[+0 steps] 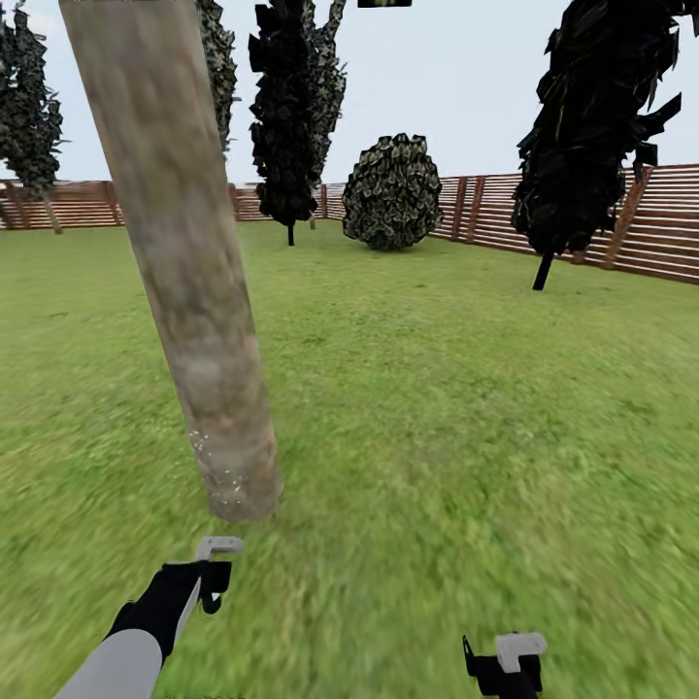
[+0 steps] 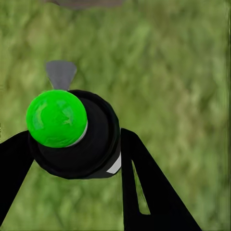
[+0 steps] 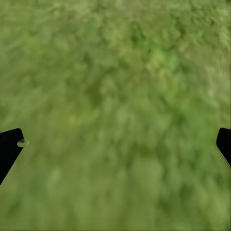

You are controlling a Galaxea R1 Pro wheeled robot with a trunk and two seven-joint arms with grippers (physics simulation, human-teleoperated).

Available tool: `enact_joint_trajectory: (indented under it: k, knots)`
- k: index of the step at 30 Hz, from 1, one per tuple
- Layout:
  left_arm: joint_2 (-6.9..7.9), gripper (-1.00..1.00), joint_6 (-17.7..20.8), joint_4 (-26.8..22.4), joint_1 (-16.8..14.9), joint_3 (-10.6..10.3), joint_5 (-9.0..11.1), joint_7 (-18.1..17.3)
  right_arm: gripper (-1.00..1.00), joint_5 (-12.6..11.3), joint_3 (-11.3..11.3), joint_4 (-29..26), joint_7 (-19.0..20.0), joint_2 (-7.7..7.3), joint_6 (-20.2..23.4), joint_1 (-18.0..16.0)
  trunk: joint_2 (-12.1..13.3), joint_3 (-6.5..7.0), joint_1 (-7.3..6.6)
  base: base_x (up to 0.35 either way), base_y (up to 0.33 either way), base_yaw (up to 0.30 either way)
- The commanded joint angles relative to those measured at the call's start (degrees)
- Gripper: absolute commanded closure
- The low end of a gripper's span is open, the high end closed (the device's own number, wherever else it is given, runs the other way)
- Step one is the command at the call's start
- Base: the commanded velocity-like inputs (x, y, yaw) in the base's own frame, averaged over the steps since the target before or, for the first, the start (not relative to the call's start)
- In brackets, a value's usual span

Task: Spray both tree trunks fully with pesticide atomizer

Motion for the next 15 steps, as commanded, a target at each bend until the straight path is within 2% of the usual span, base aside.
enact_joint_trajectory:
  k: [1,6,10,13,15]
  knots:
    - [-0.02,1.0,-0.9,0.0,0.0,0.1,0.0,0.0,-1.0,0.0,0.0,0.0,0.0,0.0,0.0,0.0,0.0,0.0,0.0,0.035,-0.274,0.278]
    - [-0.56,1.0,-2.2,-0.4,-0.3,0.0,0.0,0.1,-1.0,0.0,0.0,0.0,0.0,0.0,0.0,0.0,0.0,0.0,0.0,0.049,-0.267,0.278]
    - [-0.64,1.0,-1.9,-0.5,-0.8,-0.2,-0.1,0.1,-1.0,-0.1,-0.1,0.0,0.0,0.0,0.0,0.0,0.0,0.0,0.0,0.233,-0.184,0.272]
    - [-0.51,1.0,-0.2,-0.6,-0.9,-0.4,-0.2,0.1,-1.0,-0.1,-0.1,0.0,0.0,0.0,0.0,0.0,0.0,0.0,0.0,0.261,-0.137,0.166]
    - [-0.53,1.0,1.7,-0.8,-0.9,-0.5,-0.3,0.0,-1.0,-0.1,-0.1,0.0,0.0,0.0,0.0,0.0,0.0,0.0,0.0,0.07,-0.036,0.033]
